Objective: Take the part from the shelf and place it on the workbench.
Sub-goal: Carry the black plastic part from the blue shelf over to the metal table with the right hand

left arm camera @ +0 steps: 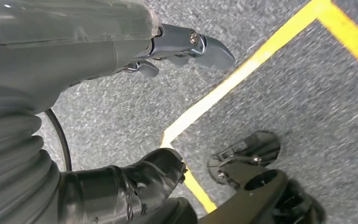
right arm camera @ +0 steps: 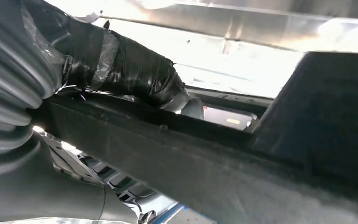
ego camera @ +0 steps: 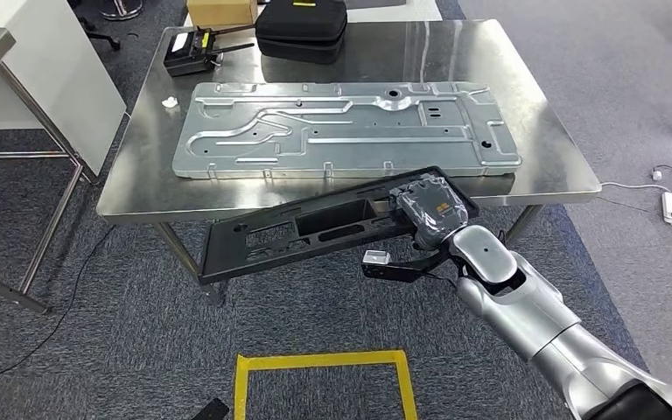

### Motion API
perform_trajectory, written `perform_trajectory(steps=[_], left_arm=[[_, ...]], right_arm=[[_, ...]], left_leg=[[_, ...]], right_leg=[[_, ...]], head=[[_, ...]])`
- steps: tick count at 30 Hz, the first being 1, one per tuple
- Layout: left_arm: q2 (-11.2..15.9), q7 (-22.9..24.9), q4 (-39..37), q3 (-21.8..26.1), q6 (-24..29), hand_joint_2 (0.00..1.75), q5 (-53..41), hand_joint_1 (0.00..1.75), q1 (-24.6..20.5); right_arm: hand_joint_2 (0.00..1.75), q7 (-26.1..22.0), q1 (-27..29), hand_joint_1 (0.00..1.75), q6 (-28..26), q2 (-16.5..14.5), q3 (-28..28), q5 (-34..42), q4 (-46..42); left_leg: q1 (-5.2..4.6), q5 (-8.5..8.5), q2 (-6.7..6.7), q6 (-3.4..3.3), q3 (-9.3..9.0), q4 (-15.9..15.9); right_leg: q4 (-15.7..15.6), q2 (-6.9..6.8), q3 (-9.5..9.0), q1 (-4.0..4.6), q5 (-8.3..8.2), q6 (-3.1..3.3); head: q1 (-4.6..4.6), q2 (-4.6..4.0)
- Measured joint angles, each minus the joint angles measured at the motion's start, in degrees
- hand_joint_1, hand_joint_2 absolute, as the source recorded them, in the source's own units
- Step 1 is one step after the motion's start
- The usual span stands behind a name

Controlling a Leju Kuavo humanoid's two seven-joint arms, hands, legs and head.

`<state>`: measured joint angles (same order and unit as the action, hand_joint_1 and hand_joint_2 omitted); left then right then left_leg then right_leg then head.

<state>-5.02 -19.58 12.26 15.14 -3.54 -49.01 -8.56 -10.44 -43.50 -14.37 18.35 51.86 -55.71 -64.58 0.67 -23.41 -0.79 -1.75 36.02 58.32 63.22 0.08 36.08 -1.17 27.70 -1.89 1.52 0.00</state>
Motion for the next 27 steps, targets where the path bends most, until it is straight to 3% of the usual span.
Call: perform_trajectory(steps=[2,6,8,10,11,12,13,15,17,22,27], left_arm=[[0.0,0.0,0.0,0.0,0.0,1.75,0.0,0.00,-0.1],[0.0,0.0,0.0,0.0,0.0,1.75,0.0,0.00,0.0],[0.0,-0.1,0.0,0.0,0.0,1.75,0.0,0.00,0.0],[0.0,-0.1,0.0,0.0,0.0,1.75,0.0,0.00,0.0],[0.0,-0.1,0.0,0.0,0.0,1.75,0.0,0.00,0.0],[0.0,-0.1,0.0,0.0,0.0,1.75,0.0,0.00,0.0],[0.0,-0.1,0.0,0.0,0.0,1.75,0.0,0.00,0.1],[0.1,0.0,0.0,0.0,0.0,1.75,0.0,0.00,0.0],[0.1,-0.1,0.0,0.0,-0.1,1.75,-0.1,0.00,0.0],[0.0,0.0,0.0,0.0,-0.2,1.75,-0.4,0.00,0.0],[-0.1,-0.1,0.0,0.0,-0.2,1.75,-0.4,0.00,0.0]], right_arm=[[1.75,0.0,0.0,1.75,-0.2,0.0,-0.1,0.0,0.1],[1.75,0.0,0.2,1.75,-0.4,0.0,-0.1,0.0,0.3],[1.75,0.0,0.3,1.75,-0.4,-0.1,-0.2,0.0,0.3],[1.75,0.0,0.4,1.75,-0.5,-0.2,-0.2,0.0,0.4],[1.75,0.0,0.5,1.75,-0.5,-0.3,-0.2,0.0,0.4],[1.75,0.0,0.6,1.75,-0.5,-0.3,-0.2,0.0,0.5],[1.75,0.0,0.7,1.75,-0.5,-0.3,-0.2,0.0,0.5],[1.75,0.0,0.8,1.75,-0.5,-0.4,-0.2,0.0,0.6],[1.75,0.0,0.8,1.75,-0.5,-0.5,-0.2,0.0,0.7],[1.75,0.0,0.8,1.75,-0.5,-1.1,-0.2,-0.3,0.9],[1.75,-0.1,0.8,1.75,-0.5,-1.1,-0.2,-0.3,0.9]], left_leg=[[-0.17,-0.40,-0.09,0.61,-0.02,0.3],[-0.12,-1.33,0.01,1.75,0.25,1.2],[0.01,-4.28,0.25,2.20,2.51,6.3],[0.07,-7.43,0.35,2.53,6.25,14.0],[0.09,-7.85,0.36,2.62,7.48,16.3],[0.09,-7.16,0.37,2.64,7.70,16.5],[0.09,-5.47,0.39,2.57,6.74,14.3],[0.04,-1.69,0.44,2.22,2.84,6.3],[-0.13,-0.41,0.38,1.80,0.40,1.3],[0.05,-0.53,0.32,0.52,-0.03,0.2],[0.13,-0.48,0.34,0.35,-0.22,0.0]], right_leg=[[-3.8,-0.07,-1.50,0.24,-1.40,0.40],[-4.5,-0.01,-1.97,0.13,-1.59,1.68],[-4.9,-0.12,-2.28,-0.03,-1.71,2.41],[-4.8,-0.14,-2.30,0.03,-1.59,2.76],[-4.7,-0.12,-2.33,0.07,-1.48,2.81],[-4.6,-0.10,-2.41,0.08,-1.36,2.79],[-4.6,-0.07,-2.55,0.08,-1.19,2.71],[-4.4,-0.02,-2.89,0.14,-0.73,2.32],[-4.2,0.00,-2.89,0.34,-0.43,1.81],[-4.3,-0.01,-2.83,0.39,-0.07,0.68],[-3.9,-0.03,-2.65,0.29,0.34,0.58]], head=[[0.01,0.00],[0.05,0.00],[0.05,0.00],[0.05,0.00],[0.05,0.00],[0.04,0.00],[0.05,0.00],[0.04,0.00],[0.02,0.00],[0.06,0.00],[0.03,0.00]])
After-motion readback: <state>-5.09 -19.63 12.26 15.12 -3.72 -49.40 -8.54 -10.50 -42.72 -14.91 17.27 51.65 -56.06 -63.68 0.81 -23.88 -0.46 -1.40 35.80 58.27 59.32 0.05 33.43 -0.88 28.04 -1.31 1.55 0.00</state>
